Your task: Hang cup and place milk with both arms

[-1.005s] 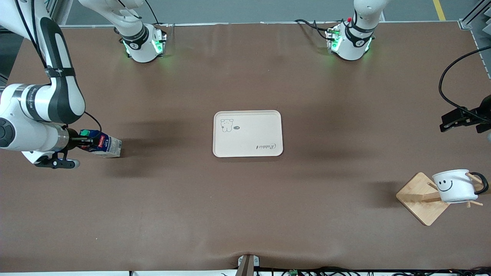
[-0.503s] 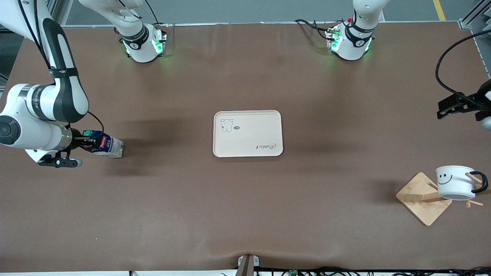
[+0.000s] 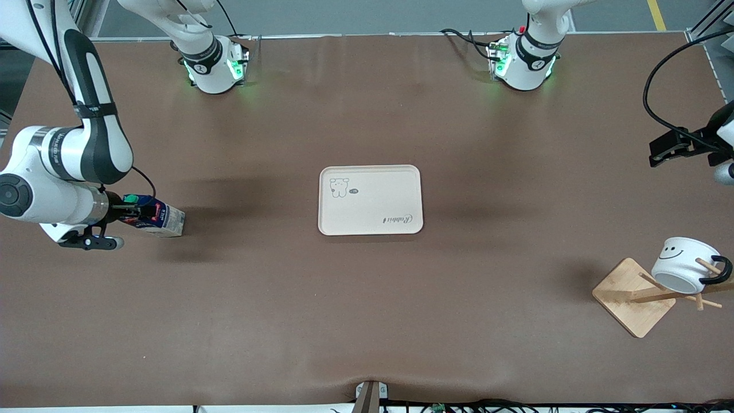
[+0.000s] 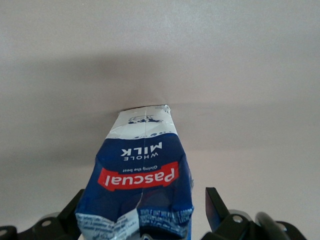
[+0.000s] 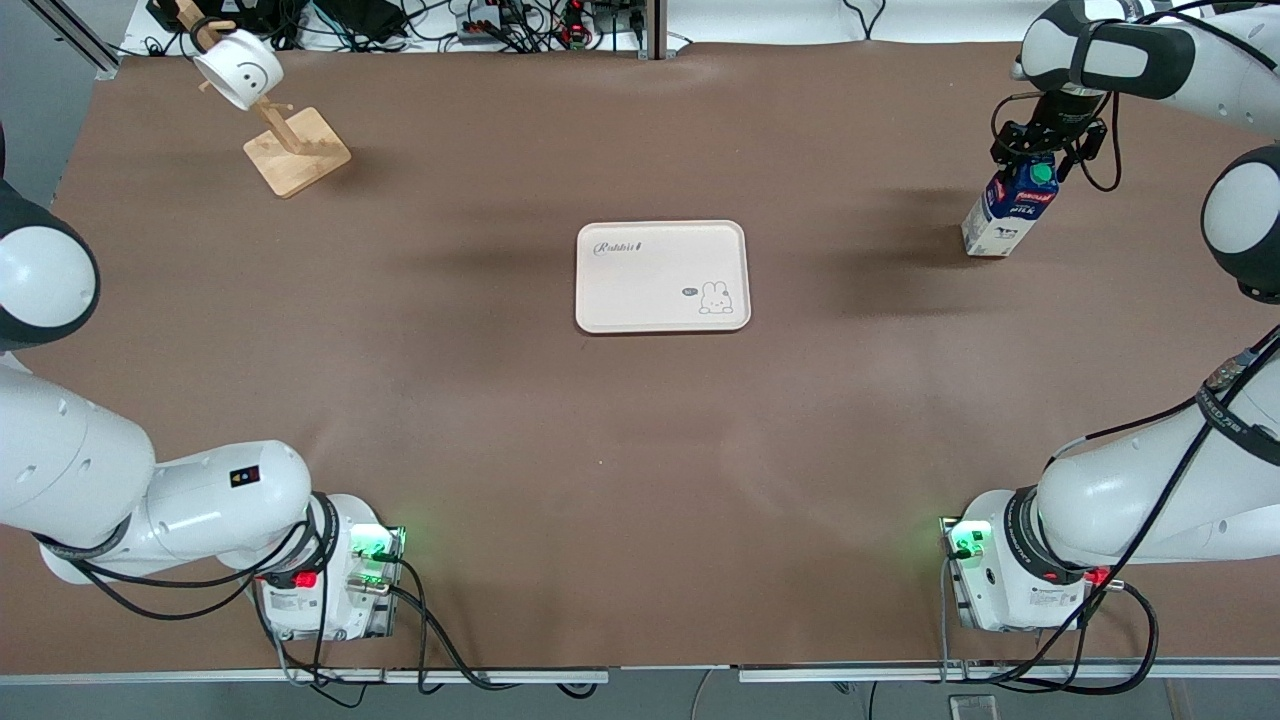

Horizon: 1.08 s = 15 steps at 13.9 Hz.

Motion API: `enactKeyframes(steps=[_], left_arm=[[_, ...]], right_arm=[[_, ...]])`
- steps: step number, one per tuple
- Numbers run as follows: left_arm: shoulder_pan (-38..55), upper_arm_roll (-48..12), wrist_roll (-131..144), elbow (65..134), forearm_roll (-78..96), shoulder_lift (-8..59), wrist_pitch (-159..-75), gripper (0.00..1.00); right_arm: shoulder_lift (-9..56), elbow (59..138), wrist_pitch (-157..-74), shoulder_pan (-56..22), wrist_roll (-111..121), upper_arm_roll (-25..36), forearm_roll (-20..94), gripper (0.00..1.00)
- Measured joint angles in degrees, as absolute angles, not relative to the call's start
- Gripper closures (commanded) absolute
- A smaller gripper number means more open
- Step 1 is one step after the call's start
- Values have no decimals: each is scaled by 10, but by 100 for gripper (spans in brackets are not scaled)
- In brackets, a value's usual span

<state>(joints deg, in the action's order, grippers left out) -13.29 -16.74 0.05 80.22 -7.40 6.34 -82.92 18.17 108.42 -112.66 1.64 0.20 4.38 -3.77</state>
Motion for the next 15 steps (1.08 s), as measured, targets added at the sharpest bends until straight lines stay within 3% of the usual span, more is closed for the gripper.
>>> enactKeyframes(steps=[6, 11, 15], left_arm=[[-13, -36, 1, 837, -12, 22, -816, 0], [-10, -24, 17, 861, 10, 2, -817, 0], [-5, -34, 46, 864, 6, 2, -817, 0]], right_arm=[[181, 1053, -1068, 16, 2, 42, -21, 0], [179, 991, -1034, 16, 2, 36, -2, 0], [179, 871, -934, 16, 2, 34, 41, 0]])
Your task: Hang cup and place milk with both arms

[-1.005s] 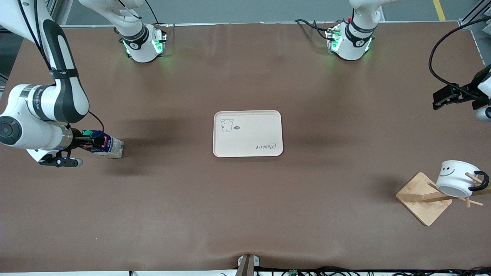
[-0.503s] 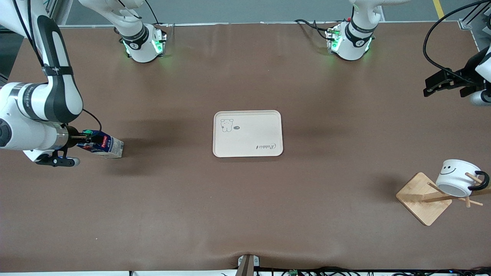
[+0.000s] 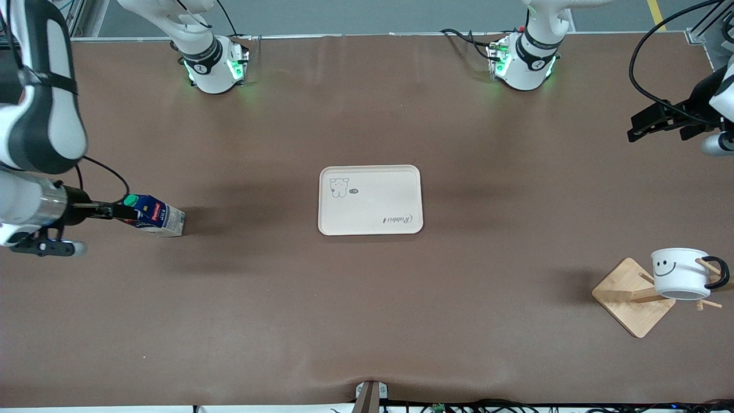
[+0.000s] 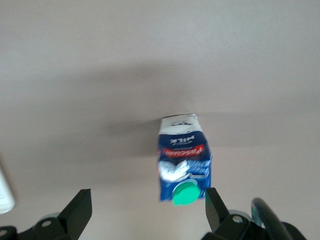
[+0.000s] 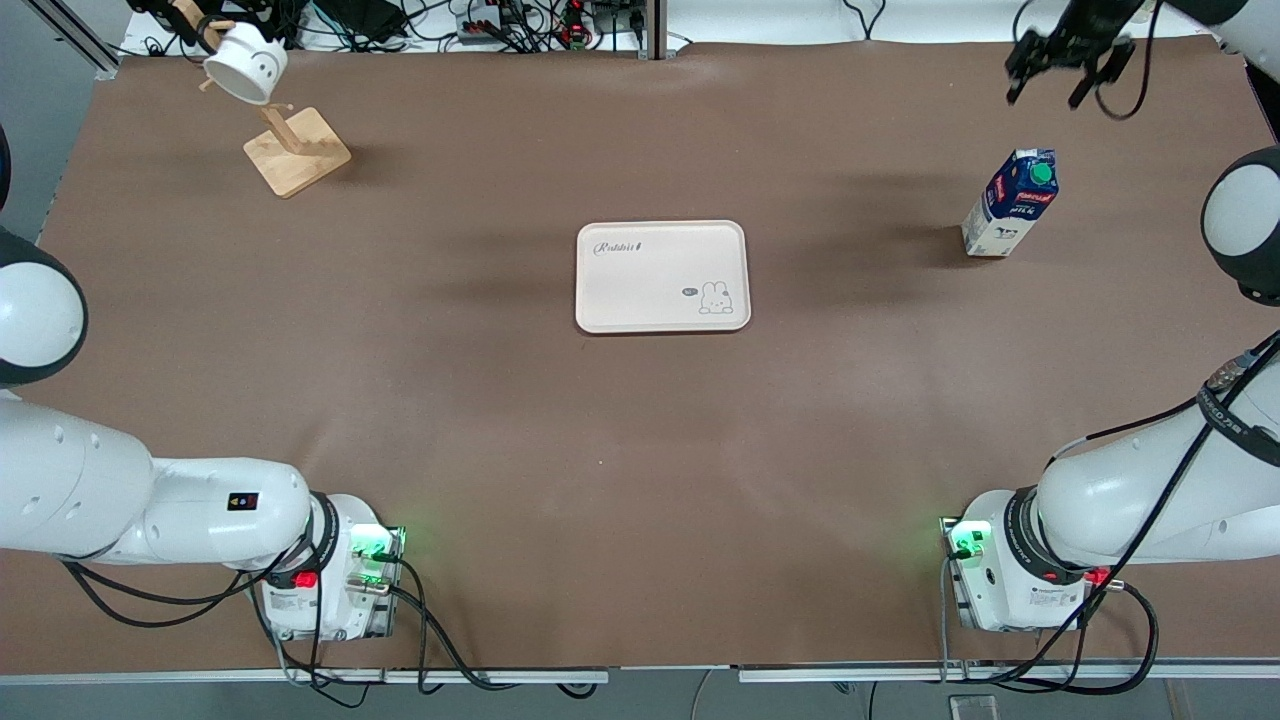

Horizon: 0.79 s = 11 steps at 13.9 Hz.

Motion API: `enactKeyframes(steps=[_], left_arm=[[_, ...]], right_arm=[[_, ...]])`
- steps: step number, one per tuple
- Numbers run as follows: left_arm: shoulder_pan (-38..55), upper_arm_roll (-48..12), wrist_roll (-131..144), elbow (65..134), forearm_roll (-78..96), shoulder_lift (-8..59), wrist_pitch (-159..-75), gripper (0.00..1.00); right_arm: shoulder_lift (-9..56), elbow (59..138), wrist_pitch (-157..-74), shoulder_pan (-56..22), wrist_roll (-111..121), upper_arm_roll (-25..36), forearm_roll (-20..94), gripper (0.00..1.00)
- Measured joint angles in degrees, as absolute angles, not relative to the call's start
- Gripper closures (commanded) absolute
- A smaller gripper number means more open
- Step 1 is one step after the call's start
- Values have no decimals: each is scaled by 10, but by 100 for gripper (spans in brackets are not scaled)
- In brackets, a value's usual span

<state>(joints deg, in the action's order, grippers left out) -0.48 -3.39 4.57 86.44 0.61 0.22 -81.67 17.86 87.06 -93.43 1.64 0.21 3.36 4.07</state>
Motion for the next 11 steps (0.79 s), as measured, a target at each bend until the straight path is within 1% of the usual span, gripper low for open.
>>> enactKeyframes(steps=[3, 6, 9, 11], left_arm=[[-2, -55, 61, 865, -10, 1, -817, 0], [-2, -58, 63, 865, -10, -2, -817, 0], [-3, -58, 63, 865, -10, -3, -817, 0], [-3, -58, 63, 865, -10, -3, -817, 0]], right_arm=[[179, 807, -867, 16, 2, 33, 50, 0], [167, 783, -826, 16, 2, 32, 60, 0], [108, 782, -811, 2, 2, 27, 64, 0], [62, 797, -806, -9, 2, 26, 64, 0]])
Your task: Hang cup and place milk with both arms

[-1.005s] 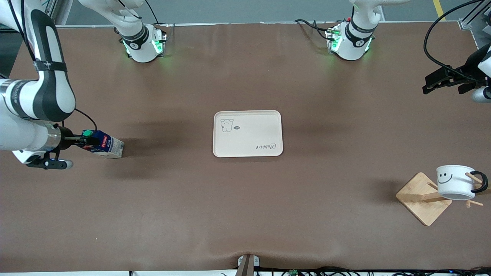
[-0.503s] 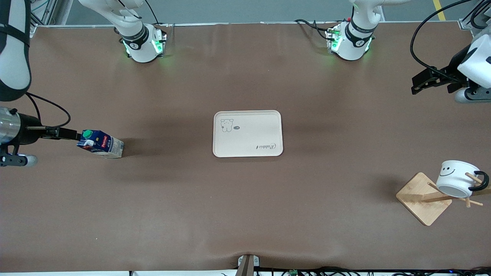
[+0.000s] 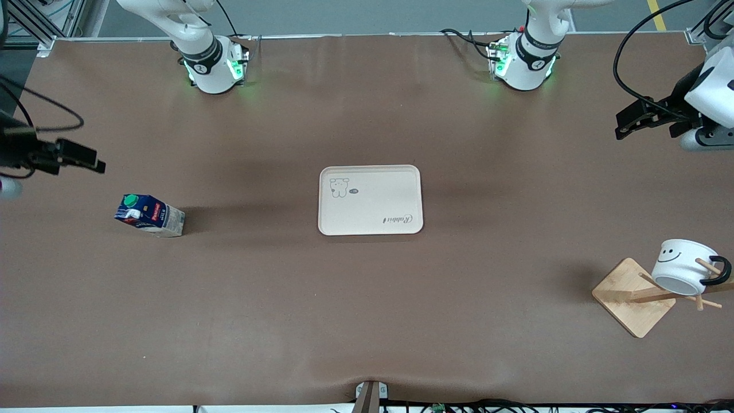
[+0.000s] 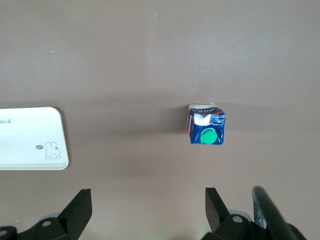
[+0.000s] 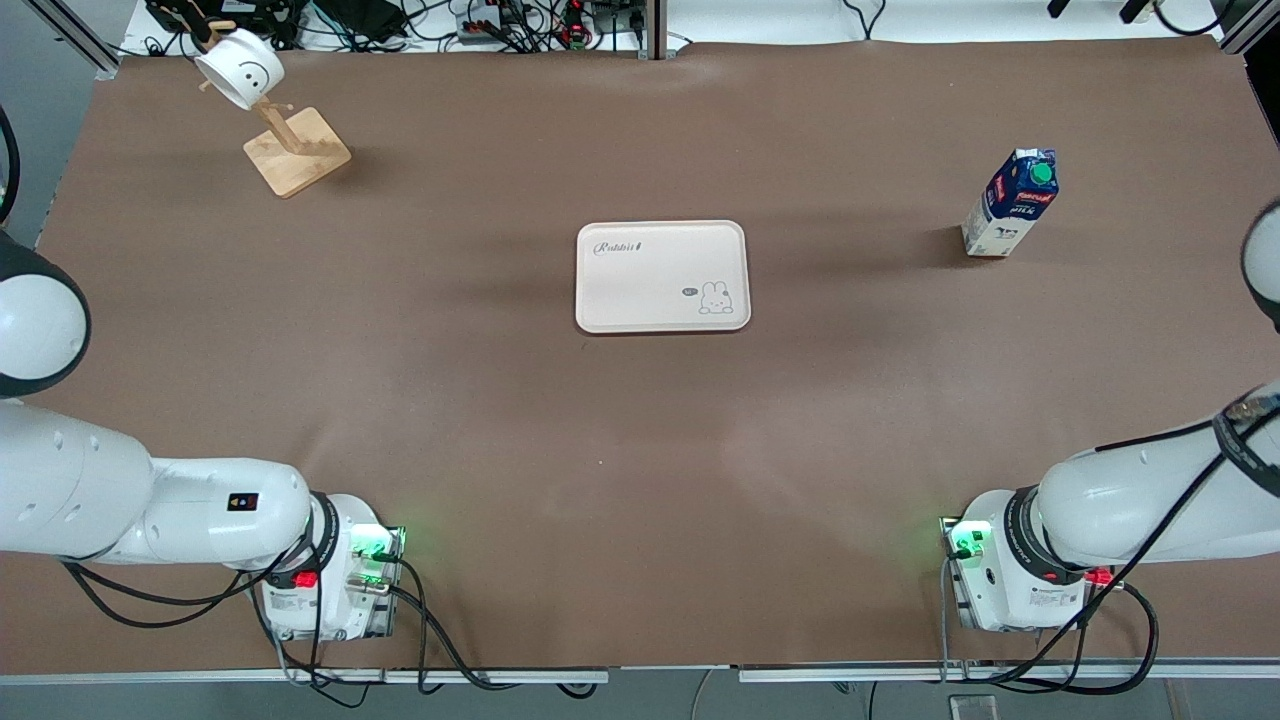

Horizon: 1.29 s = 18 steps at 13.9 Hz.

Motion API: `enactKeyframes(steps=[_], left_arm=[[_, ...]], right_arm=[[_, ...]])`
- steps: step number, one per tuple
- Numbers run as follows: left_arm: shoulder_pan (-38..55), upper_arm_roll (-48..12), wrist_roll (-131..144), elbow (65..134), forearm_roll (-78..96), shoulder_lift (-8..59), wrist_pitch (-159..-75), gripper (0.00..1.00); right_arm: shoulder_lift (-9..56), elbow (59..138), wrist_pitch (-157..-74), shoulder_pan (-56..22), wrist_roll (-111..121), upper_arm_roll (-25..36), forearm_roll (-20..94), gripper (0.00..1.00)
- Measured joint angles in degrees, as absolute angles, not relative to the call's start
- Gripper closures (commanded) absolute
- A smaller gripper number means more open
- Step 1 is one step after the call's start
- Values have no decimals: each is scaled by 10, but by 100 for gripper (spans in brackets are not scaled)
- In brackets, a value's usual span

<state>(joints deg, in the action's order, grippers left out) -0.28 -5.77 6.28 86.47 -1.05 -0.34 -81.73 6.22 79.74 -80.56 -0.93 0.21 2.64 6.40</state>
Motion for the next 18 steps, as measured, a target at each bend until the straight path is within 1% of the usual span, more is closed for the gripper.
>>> enactKeyframes(steps=[3, 10, 14, 18], left_arm=[[-3, -58, 63, 865, -11, -3, -817, 0], [-3, -58, 63, 865, -11, -3, -817, 0], [-3, -58, 63, 865, -11, -3, -817, 0], [-3, -57, 63, 865, -11, -3, -822, 0]], right_arm=[[33, 816, -800, -9, 5, 30, 64, 0], [26, 824, -786, -7, 39, 33, 64, 0], [1, 865, -804, -7, 40, 33, 64, 0], [-4, 876, -806, -7, 42, 33, 59, 0]])
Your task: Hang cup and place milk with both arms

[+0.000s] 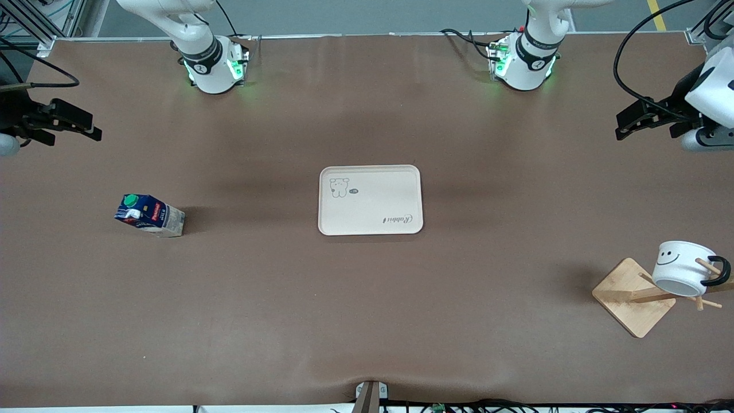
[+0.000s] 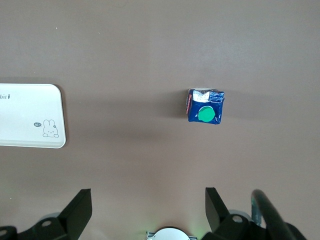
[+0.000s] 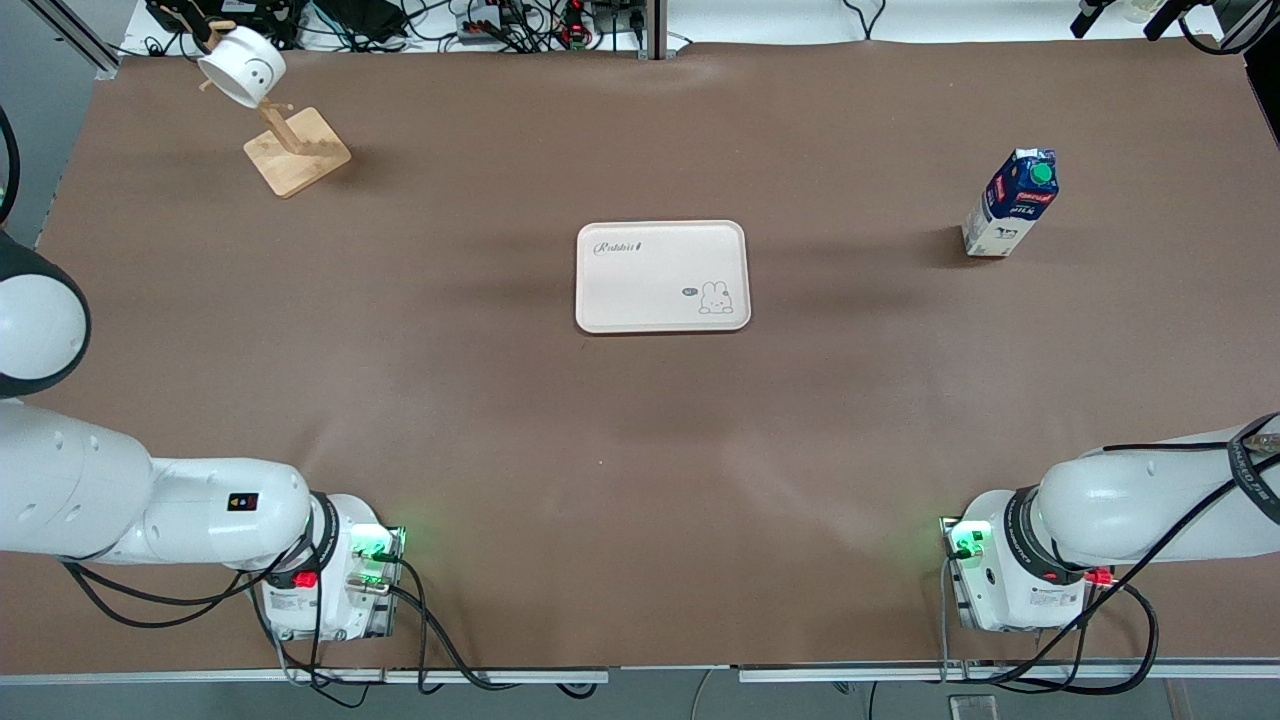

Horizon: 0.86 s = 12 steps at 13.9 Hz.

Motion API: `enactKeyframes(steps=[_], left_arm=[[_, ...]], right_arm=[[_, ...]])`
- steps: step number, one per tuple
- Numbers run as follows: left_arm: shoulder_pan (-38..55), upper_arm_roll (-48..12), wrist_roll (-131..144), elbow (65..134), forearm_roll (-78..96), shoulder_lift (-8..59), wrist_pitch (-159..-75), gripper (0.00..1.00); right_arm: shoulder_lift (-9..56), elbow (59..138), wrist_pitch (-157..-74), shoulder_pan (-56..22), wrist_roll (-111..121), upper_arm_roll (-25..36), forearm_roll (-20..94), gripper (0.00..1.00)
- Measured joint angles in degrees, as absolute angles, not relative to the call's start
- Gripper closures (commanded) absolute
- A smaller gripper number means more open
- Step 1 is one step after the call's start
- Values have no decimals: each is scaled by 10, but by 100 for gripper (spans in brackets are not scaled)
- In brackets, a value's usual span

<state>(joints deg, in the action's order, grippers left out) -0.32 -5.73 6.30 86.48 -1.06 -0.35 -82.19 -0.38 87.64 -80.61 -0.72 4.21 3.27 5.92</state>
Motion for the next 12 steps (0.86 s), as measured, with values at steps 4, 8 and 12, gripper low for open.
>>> enactKeyframes(steps=[4, 8, 12], left_arm=[[-3, -57, 63, 864, -11, -3, -826, 0], [-3, -57, 63, 864, -11, -2, -826, 0], [-3, -57, 63, 864, -11, -2, -826, 0]], right_arm=[[-4, 877, -806, -7, 43, 32, 59, 0], [-4, 877, -807, -11, 44, 29, 17, 0], [-4, 880, -807, -16, 44, 28, 2, 0]])
